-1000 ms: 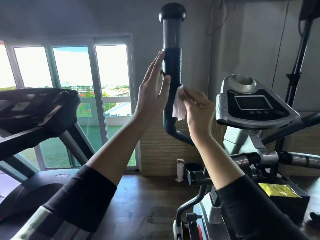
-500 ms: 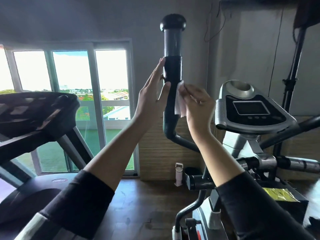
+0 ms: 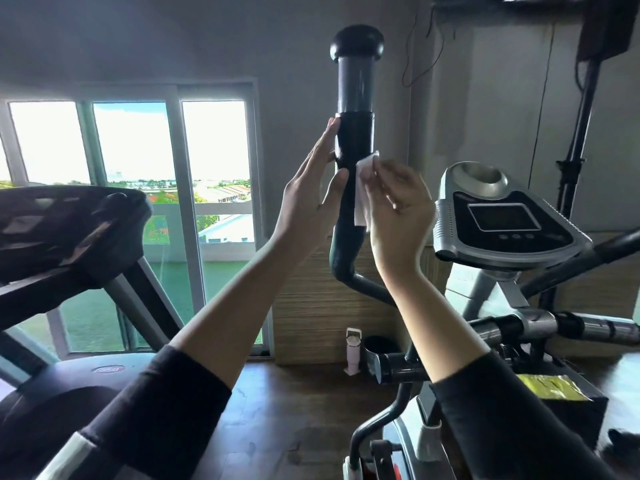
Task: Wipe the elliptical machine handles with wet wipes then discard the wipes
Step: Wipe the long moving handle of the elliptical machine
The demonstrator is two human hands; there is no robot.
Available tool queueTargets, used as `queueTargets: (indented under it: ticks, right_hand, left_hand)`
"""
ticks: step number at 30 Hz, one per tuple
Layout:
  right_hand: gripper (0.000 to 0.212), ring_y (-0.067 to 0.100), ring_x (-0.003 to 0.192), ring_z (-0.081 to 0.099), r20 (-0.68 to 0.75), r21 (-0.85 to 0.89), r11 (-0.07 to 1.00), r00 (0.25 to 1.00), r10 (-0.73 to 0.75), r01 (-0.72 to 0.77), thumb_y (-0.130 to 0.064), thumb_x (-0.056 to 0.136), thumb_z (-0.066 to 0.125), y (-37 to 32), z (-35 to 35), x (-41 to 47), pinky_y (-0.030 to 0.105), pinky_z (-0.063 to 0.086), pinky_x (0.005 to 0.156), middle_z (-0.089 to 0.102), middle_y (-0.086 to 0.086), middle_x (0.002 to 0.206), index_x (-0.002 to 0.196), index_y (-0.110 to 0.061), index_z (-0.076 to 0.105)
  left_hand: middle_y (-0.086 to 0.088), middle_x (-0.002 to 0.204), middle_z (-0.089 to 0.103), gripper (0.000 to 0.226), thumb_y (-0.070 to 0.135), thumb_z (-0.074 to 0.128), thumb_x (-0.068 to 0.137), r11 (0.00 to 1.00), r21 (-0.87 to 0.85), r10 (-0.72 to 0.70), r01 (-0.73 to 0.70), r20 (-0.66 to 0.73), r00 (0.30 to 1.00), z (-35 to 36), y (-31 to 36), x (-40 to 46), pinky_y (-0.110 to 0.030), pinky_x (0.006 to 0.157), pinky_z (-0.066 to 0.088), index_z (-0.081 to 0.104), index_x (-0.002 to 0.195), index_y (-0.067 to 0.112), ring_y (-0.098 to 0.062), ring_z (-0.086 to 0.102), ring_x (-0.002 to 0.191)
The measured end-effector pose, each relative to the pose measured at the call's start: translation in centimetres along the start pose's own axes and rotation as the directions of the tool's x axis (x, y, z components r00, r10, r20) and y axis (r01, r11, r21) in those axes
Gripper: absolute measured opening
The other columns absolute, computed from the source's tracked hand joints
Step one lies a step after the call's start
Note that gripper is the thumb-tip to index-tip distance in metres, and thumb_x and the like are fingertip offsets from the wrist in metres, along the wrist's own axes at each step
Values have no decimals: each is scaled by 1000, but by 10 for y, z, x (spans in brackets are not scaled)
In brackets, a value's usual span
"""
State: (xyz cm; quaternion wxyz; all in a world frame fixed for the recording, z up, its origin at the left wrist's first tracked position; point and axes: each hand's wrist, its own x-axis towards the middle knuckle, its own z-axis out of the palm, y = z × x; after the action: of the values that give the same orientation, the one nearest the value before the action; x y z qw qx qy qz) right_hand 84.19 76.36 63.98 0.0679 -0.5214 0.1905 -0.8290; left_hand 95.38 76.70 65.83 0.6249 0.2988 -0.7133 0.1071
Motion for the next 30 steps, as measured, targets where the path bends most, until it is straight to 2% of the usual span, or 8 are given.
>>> queueTargets:
  ticks: [4,8,12,17,19,23,27,30]
  right_hand:
    - [19,6,84,67,-63,-47,993,992,-108,105,-14,81,73,-15,17,26,17,53,75,70,3,97,99,-7,73]
    - [18,10,85,68,-93,-70,986,983,-160,154,-17,82,72,-15,20,30,28,55,79,70,1,96,99,-10,73]
    - [20,20,93,68,-57,-125,986,991,-122,114,-14,85,70,7,3,-11,43,55,83,69,6,100,103,-5,70]
    - [19,19,94,67,-116,-172,978,984,-138,117,-12,84,70,-1,10,-12,40,55,84,70,8,100,100,-3,71]
    - [19,19,91,68,-132,-159,976,976,-172,151,-11,82,72,-12,20,7,40,56,80,70,8,99,99,-4,72]
    - [19,22,86,69,-132,-150,974,973,-188,168,-12,81,72,-16,24,23,44,57,74,70,9,99,98,-3,72]
    - [21,20,92,68,-119,-234,958,973,-200,168,-14,84,70,8,12,-17,43,55,82,70,8,98,102,-3,71]
    - [20,20,93,67,-171,-248,962,972,-160,115,-9,83,70,23,8,-45,41,54,86,69,11,99,102,1,71]
  left_hand:
    - [8,151,38,60,11,52,96,996,-82,38,-35,33,999,-2,-10,1,-32,100,49,28,149,26,10,50,116]
    - [5,153,37,62,8,54,95,989,-140,63,-53,65,996,-1,-19,2,-38,99,51,28,149,23,4,53,117]
    - [4,153,36,61,8,53,96,986,-148,85,-74,73,994,-3,-24,0,-29,100,49,27,149,23,6,51,119]
    - [3,154,36,61,10,52,96,983,-167,97,-78,109,989,-5,-24,-2,-27,100,48,26,150,24,-2,50,126]
    - [4,153,37,64,8,53,95,982,-177,95,-73,121,988,-7,-25,-1,-27,100,48,26,150,25,1,51,122]
    - [2,153,37,66,3,55,92,977,-190,127,-99,142,982,-7,-29,-3,-15,96,45,28,149,22,11,52,113]
    - [4,156,32,65,3,53,92,967,-235,137,-98,157,978,-6,-34,-8,-37,100,49,27,150,20,-6,51,127]
    - [0,156,30,65,1,52,92,958,-255,179,-134,161,971,-5,-37,-11,-41,101,48,27,150,15,-19,47,133]
